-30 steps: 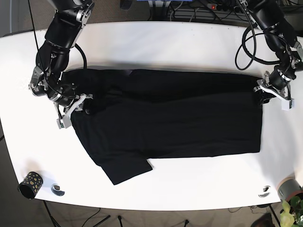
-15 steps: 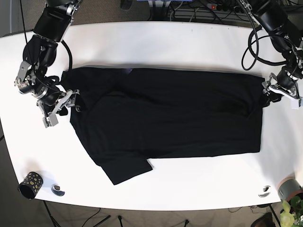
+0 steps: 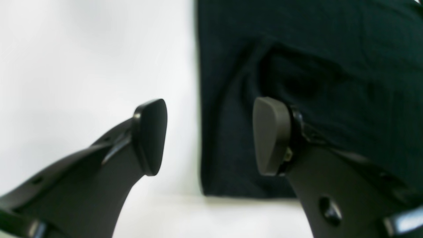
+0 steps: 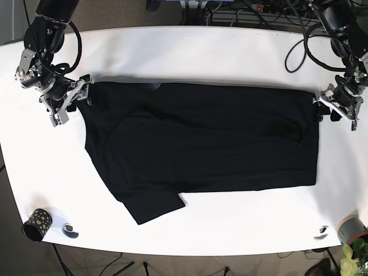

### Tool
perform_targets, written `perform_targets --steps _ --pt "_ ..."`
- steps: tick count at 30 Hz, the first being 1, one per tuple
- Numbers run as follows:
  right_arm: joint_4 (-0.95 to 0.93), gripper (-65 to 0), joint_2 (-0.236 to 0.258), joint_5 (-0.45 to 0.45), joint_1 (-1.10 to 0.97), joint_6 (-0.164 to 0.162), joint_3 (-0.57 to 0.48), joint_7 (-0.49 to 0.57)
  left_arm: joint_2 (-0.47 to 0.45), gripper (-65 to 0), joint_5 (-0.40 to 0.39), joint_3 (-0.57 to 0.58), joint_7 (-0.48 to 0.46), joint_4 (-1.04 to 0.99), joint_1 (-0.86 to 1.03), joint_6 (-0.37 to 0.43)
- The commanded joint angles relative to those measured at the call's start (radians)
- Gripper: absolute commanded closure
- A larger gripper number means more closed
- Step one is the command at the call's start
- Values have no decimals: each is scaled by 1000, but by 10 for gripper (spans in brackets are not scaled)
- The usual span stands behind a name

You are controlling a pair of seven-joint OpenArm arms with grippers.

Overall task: Fold the T-shirt properly
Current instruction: 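Release, regrasp the shoulder edge with both grippers and drag it taut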

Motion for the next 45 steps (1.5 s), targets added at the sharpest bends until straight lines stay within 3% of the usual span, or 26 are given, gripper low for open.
perform_targets --steps 1,5,9,24,26,29,32,34,37,45 --pt "13 -439 14 6 -4 6 6 65 -26 -385 39 63 -100 40 18 -7" --pt "-35 -438 -8 -86 -4 6 4 85 -23 -385 119 104 -163 43 44 -7" --pt "-69 -438 -32 -144 21 6 6 103 -21 -385 145 101 -169 34 48 -7" --pt "-78 -436 -75 -160 48 6 3 107 -38 -381 143 104 -170 -84 38 -8" --pt "-78 -434 -75 -160 47 6 4 107 -40 -332 142 104 -170 -84 36 -8" --pt "-78 -374 -77 -160 47 6 6 107 -38 -185 143 104 -169 -84 34 -30" --pt "-78 -231 -77 -160 45 6 6 107 -36 -51 145 104 -166 -84 33 -73" --pt "-78 -122 -77 -160 44 6 6 107 -36 -44 145 104 -164 -84 38 -93" --pt "-78 -16 -77 -160 40 6 6 107 -36 -43 145 101 -164 -79 41 -109" --pt "-17 0 -77 -155 -58 6 8 105 -40 -43 143 15 -163 -35 123 -158"
